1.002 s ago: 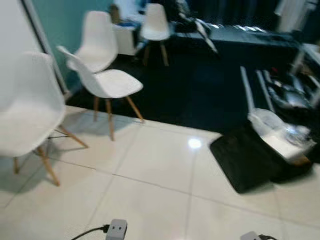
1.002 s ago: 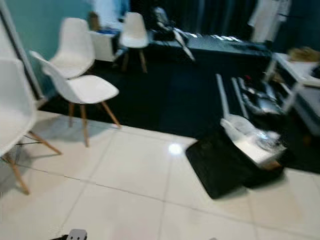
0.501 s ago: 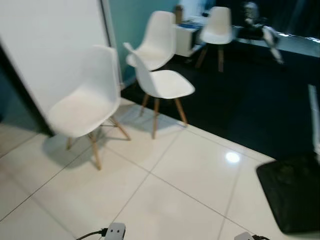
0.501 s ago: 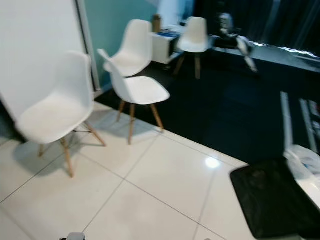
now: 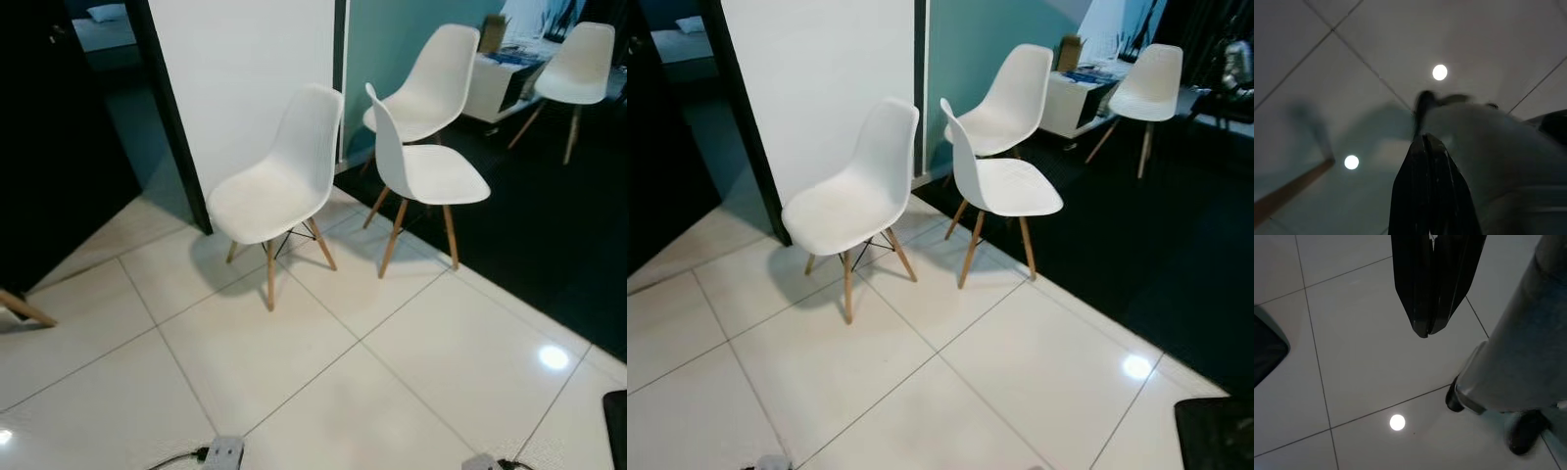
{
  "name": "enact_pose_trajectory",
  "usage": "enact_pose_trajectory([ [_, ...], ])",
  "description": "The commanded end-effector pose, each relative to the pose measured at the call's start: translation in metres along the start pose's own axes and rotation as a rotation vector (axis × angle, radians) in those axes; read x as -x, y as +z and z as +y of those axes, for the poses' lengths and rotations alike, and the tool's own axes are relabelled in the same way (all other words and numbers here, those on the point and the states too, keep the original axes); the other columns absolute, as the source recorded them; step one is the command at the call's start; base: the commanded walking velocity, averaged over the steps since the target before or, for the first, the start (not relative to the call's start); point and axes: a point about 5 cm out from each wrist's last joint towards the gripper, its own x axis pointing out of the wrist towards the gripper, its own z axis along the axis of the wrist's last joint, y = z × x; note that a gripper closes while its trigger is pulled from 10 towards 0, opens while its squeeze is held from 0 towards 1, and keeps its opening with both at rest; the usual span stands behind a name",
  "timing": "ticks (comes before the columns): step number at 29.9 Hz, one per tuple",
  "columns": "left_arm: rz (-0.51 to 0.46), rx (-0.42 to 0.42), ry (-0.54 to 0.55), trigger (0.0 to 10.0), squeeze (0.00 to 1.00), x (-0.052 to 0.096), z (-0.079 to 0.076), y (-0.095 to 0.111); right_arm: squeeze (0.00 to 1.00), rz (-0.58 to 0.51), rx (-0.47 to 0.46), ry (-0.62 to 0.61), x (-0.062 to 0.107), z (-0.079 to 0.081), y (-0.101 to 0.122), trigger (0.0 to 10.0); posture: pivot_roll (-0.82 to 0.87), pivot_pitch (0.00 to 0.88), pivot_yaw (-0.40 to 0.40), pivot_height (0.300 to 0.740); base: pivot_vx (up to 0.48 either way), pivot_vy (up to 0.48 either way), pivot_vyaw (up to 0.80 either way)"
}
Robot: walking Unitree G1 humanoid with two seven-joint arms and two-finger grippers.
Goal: Restocking fridge
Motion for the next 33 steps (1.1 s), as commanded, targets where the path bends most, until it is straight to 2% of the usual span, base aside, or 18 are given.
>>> enact_pose_trajectory([
  [1,0.026,0.002,0.000,10.0,0.00,0.0004,-0.0017,-0.0072,0.00,-0.024,-0.003,-0.004,-0.0003,-0.0019,0.0077,10.0,0.04,0.000,-0.044,0.740,0.000,0.000,0.79],
  [21,0.027,0.002,0.007,10.0,0.00,0.0005,-0.0011,-0.0070,0.00,-0.024,0.009,-0.020,-0.0002,-0.0031,0.0083,10.0,0.04,0.000,-0.040,0.740,0.000,0.000,0.79],
  [24,0.026,-0.005,0.002,10.0,0.00,0.0004,-0.0015,-0.0067,0.00,-0.033,-0.016,-0.035,-0.0001,-0.0038,0.0083,10.0,0.04,0.000,-0.041,0.740,0.000,0.000,0.00],
  [26,0.024,-0.010,-0.006,10.0,0.00,0.0003,-0.0020,-0.0063,0.00,-0.026,0.011,-0.046,-0.0001,-0.0048,0.0083,10.0,0.04,0.000,-0.040,0.740,0.307,0.000,0.00],
  [33,0.024,-0.011,-0.011,10.0,0.00,0.0003,-0.0025,-0.0065,0.00,-0.029,0.012,-0.041,-0.0001,-0.0044,0.0084,10.0,0.05,0.000,-0.041,0.740,0.379,0.000,0.00],
])
